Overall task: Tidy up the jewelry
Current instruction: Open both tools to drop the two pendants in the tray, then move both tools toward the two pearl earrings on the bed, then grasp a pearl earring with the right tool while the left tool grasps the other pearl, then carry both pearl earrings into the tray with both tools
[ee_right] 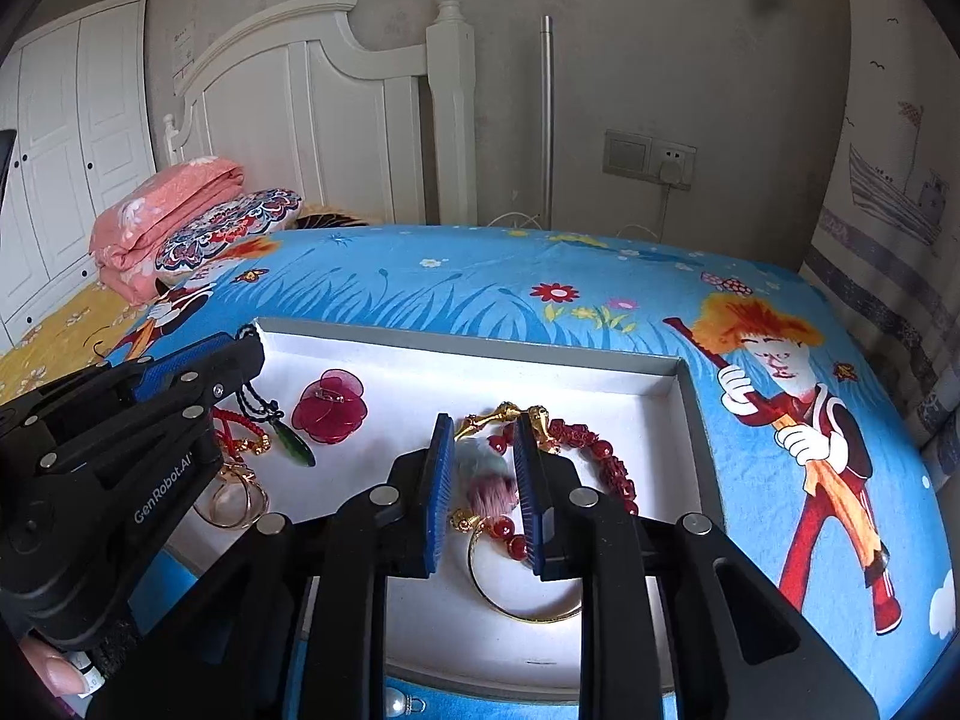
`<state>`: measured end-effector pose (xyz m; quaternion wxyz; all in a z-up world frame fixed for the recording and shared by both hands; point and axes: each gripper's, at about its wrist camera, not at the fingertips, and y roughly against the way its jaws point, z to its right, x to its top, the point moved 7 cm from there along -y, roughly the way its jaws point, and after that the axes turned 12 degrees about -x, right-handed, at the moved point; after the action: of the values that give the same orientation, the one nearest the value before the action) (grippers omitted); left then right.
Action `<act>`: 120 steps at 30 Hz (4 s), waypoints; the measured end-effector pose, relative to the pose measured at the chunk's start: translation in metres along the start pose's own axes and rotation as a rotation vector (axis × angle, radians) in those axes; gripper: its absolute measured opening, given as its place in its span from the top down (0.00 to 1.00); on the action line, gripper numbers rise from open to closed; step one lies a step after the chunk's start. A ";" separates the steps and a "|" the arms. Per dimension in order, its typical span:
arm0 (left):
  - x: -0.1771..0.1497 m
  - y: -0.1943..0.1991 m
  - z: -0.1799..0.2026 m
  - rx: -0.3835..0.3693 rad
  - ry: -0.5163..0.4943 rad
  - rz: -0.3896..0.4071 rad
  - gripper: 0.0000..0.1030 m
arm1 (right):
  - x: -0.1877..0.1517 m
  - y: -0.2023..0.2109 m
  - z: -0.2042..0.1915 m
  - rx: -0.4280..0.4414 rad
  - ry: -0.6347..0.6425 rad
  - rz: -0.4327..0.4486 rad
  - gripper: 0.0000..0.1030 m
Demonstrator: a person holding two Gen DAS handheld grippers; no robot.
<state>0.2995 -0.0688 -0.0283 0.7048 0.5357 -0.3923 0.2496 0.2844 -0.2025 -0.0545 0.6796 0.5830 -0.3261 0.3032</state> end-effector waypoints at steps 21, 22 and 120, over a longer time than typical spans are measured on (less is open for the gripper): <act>-0.053 0.100 0.000 0.037 0.022 0.117 0.18 | -0.063 0.095 0.006 0.033 0.031 0.078 0.68; -0.060 0.105 0.002 0.044 0.010 0.121 0.17 | -0.068 0.096 0.006 0.034 0.030 0.071 0.68; -0.142 0.101 0.026 -0.036 0.017 0.042 0.87 | -0.129 0.112 0.005 0.011 -0.021 0.097 0.83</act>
<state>0.1335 -0.0536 -0.0849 0.7121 0.5128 -0.4019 0.2616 0.1178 -0.1966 -0.0902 0.6576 0.5733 -0.3594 0.3314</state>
